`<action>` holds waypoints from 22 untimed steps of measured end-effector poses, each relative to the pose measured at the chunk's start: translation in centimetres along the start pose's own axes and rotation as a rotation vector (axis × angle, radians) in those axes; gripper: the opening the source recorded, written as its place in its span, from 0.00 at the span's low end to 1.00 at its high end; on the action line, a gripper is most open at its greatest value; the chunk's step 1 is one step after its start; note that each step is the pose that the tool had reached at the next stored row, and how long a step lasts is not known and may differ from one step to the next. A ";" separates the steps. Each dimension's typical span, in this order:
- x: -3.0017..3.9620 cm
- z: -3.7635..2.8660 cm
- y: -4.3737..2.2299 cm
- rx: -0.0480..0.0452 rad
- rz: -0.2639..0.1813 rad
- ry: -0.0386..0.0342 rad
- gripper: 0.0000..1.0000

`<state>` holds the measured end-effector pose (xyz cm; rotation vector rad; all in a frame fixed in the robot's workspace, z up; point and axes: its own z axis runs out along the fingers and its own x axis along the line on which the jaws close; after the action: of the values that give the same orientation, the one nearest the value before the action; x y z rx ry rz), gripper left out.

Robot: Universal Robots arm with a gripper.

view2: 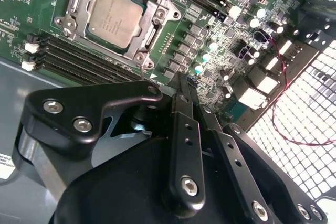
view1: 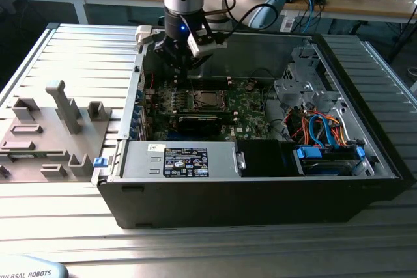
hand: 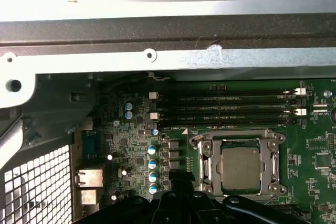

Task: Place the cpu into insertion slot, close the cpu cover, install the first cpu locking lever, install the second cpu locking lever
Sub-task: 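Install the first cpu locking lever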

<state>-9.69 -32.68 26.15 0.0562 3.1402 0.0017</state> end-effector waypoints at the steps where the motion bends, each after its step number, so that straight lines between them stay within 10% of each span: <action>1: 0.05 0.00 0.00 0.0000 0.000 0.0000 0.11; 22: 0.95 0.00 -0.03 0.0000 0.000 0.0000 0.11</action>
<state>-10.64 -32.67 26.15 0.0562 3.1401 0.0017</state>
